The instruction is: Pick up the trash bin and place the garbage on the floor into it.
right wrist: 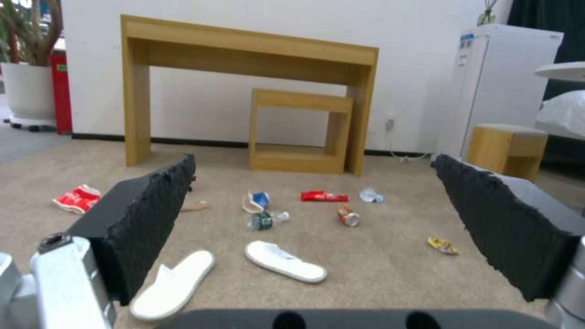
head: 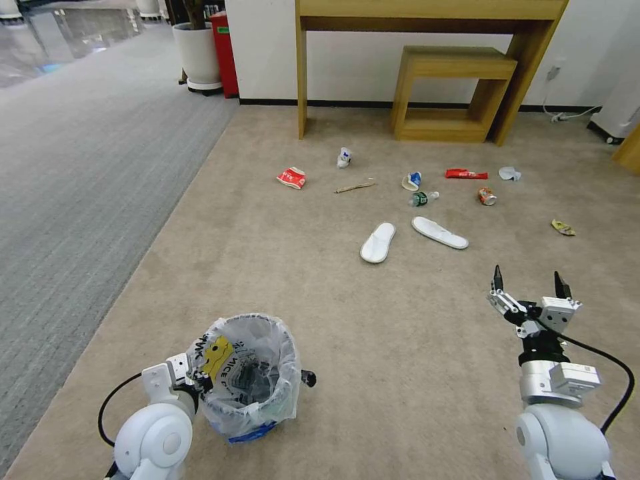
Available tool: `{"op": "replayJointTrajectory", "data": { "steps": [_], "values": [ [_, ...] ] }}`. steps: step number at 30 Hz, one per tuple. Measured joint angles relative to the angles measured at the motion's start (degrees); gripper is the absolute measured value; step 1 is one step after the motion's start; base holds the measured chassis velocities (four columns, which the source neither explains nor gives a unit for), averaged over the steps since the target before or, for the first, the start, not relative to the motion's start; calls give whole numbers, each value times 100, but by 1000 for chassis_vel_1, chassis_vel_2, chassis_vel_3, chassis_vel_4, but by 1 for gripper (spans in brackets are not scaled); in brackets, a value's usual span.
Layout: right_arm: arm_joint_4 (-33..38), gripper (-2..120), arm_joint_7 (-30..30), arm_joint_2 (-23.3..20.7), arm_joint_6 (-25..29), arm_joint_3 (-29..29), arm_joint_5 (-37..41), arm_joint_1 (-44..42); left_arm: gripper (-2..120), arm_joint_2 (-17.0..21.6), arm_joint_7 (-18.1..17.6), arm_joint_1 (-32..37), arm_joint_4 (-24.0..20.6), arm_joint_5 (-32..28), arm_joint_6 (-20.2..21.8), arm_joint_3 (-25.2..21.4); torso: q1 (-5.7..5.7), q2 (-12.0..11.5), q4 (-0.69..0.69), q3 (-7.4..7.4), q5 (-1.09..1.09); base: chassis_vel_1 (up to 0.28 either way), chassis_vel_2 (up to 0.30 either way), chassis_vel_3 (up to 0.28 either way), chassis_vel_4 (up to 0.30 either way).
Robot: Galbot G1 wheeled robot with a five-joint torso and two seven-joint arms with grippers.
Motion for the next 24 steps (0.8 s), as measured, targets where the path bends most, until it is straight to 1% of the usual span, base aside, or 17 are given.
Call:
{"op": "replayJointTrajectory", "data": {
  "steps": [5,10,13,14,17,22,24],
  "values": [
    [-16,100,-2,-28,12,1,10,-24,0,-61,84,-38,124,27,-7,-2,0,2,1,-2,4,0,0,0,0],
    [-18,100,-2,-47,39,1,13,-54,0,-130,179,-49,192,113,-26,-5,-1,3,2,-2,3,0,0,0,0],
    [-19,100,-2,-75,52,5,23,-68,0,-197,332,-43,235,270,-76,-25,-1,3,2,-1,2,0,0,0,0],
    [-19,100,-2,-75,52,5,23,-68,0,-197,332,-43,235,270,-76,-25,-1,3,2,-1,2,0,0,0,0],
    [-19,100,-2,-96,55,11,41,-68,0,-299,468,1,240,459,-123,-66,-1,2,1,0,-2,0,0,0,0],
    [-22,100,-1,-104,63,1,44,-78,0,-366,560,45,240,578,-148,-115,-1,0,-1,1,-6,0,0,0,0],
    [-32,100,-1,-106,68,-11,45,-77,0,-403,608,68,195,627,-158,-180,0,-2,-3,3,-12,0,0,0,0]
  ]
}}
